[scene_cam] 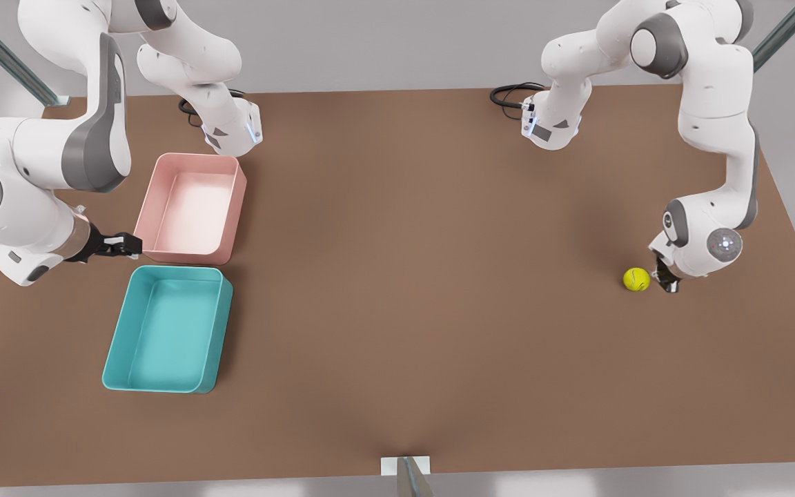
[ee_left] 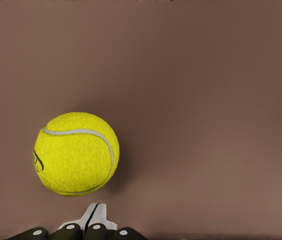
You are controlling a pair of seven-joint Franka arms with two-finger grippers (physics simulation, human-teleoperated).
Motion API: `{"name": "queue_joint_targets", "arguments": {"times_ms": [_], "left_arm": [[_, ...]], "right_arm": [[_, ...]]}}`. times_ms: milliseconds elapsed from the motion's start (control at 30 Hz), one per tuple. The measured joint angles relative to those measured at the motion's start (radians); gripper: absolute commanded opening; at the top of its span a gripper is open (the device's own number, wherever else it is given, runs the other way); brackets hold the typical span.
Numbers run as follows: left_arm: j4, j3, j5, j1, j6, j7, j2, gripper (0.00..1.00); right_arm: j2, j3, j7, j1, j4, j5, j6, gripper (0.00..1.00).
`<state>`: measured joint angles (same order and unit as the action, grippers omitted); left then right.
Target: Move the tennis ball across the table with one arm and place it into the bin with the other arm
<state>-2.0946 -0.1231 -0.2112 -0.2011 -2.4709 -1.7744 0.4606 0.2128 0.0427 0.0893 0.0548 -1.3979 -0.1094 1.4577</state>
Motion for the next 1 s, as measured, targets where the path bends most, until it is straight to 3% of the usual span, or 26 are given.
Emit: {"name": "queue_joint_targets", "arguments": {"times_ms": [267,400,500,533,567,600,667,767,900,1000], "left_arm": [[0.000,0.001,0.001,0.080,-0.028,0.037,0.017,0.21],[0.029,0.211,0.058,0.280,0.015,0.249,-0.037,0.21],[0.077,0.271,0.210,0.233,0.071,0.475,-0.073,0.21],[0.112,0.275,0.235,0.202,0.100,0.543,-0.075,0.48],[0.199,0.275,0.226,0.187,0.156,0.612,-0.078,0.50],[0.317,0.277,0.201,0.175,0.240,0.682,-0.083,1.00],[0.519,0.270,0.175,0.147,0.429,0.810,-0.141,1.00],[0.762,0.171,0.208,0.212,0.747,0.997,-0.205,1.00],[0.817,0.148,0.228,0.213,1.025,1.199,-0.194,1.00],[0.811,0.151,0.249,0.217,1.151,1.324,-0.192,1.00]], "right_arm": [[0.000,0.000,0.001,-0.001,0.000,-0.001,0.000,1.00],[0.000,0.000,0.001,0.000,0.000,-0.001,0.000,1.00],[0.000,-0.001,0.002,0.000,0.000,-0.001,0.000,1.00],[0.001,-0.001,0.002,0.001,0.000,-0.001,0.000,1.00],[0.001,-0.001,0.002,0.002,0.000,-0.001,0.000,1.00],[0.001,-0.001,0.002,0.002,0.000,-0.001,0.000,1.00],[0.008,-0.004,0.002,0.004,-0.001,0.000,0.000,1.00],[0.096,-0.009,0.004,0.080,0.002,0.005,0.000,1.00],[0.183,-0.014,-0.013,0.249,-0.054,0.067,0.045,1.00],[0.126,-0.015,-0.046,0.291,-0.282,0.089,0.180,1.00]]}}
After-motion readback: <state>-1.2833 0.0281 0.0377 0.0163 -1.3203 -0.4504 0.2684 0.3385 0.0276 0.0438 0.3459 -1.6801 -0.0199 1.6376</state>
